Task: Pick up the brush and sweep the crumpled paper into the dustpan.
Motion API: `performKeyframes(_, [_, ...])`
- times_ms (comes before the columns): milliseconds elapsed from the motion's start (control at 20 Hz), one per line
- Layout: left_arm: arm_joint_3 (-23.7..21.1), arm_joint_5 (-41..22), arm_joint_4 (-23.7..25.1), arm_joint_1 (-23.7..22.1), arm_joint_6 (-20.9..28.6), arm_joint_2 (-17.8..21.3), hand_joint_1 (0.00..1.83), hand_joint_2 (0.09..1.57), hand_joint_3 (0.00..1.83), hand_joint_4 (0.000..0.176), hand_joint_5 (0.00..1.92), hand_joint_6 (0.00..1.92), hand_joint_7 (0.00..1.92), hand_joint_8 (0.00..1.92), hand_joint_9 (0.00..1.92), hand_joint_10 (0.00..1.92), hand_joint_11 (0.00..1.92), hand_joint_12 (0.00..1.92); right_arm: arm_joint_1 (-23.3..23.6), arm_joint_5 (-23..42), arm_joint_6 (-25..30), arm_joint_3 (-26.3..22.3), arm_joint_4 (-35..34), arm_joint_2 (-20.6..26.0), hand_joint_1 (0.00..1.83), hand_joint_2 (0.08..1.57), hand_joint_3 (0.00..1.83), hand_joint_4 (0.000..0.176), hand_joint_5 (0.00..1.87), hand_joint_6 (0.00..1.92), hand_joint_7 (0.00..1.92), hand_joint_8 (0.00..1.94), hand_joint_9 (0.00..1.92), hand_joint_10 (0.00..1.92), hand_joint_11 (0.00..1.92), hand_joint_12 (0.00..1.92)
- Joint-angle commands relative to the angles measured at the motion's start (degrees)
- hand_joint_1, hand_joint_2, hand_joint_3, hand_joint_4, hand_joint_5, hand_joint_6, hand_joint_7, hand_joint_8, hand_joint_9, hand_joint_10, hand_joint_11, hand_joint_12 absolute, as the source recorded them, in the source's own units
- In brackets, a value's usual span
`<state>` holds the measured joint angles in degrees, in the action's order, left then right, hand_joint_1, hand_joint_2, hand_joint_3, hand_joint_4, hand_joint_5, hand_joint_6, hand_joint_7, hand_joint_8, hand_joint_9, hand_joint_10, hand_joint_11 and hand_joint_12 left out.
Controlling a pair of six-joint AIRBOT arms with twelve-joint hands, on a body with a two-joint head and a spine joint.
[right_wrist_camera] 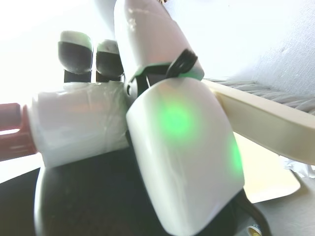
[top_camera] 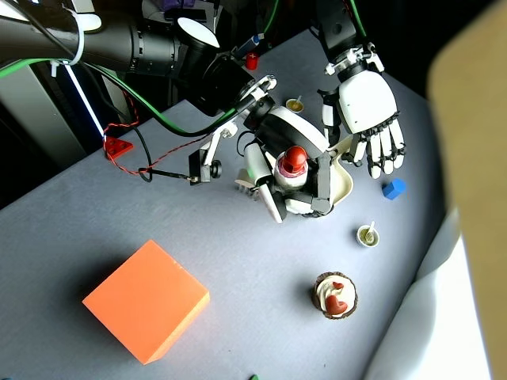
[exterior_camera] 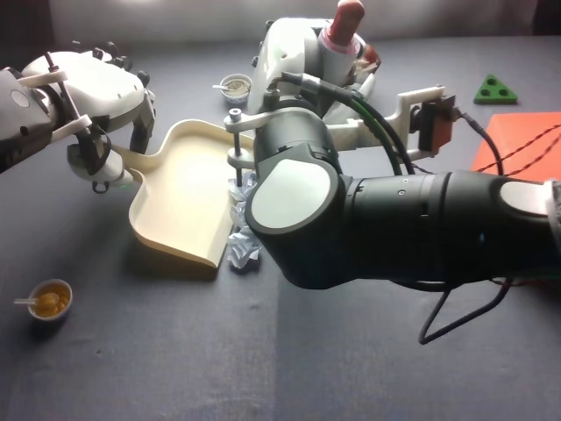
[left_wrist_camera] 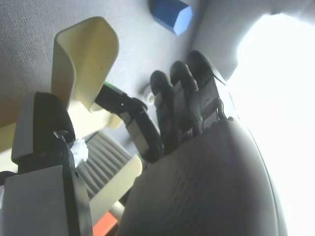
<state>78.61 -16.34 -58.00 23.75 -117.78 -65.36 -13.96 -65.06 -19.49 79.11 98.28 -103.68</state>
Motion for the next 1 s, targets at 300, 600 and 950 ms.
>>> performKeyframes(300, [-0.1, -4.6, 0.9, -0.3, -0.2, 0.3, 1.09, 1.12, 0.0, 0.0, 0.98, 0.98, 0.41, 0.0, 0.26, 0.0, 0.02, 0.48, 0.1, -1.1, 2.3, 3.3, 6.2, -2.1, 1.58, 1.18, 0.0, 0.176, 0.93, 1.92, 0.97, 1.94, 0.94, 1.92, 0.93, 1.92])
performKeyframes(600, [-0.2, -4.9, 0.9, -0.3, -0.2, 0.2, 1.1, 1.11, 0.0, 0.0, 1.0, 0.95, 0.4, 0.0, 0.25, 0.0, 0.01, 0.47, 0.6, -0.5, 6.2, 6.4, 5.0, -3.7, 1.56, 1.18, 0.0, 0.176, 0.92, 1.92, 0.97, 1.94, 0.95, 1.92, 0.93, 1.92])
performKeyframes(950, [-0.6, -5.2, 0.9, -0.3, -0.2, 0.0, 1.09, 1.11, 0.0, 0.0, 0.99, 0.96, 0.39, 0.0, 0.24, 0.0, 0.02, 0.47, 0.8, 0.0, 7.6, 8.1, 5.0, -4.2, 1.58, 1.18, 0.0, 0.176, 0.94, 1.92, 0.96, 1.94, 0.93, 1.92, 0.91, 1.92])
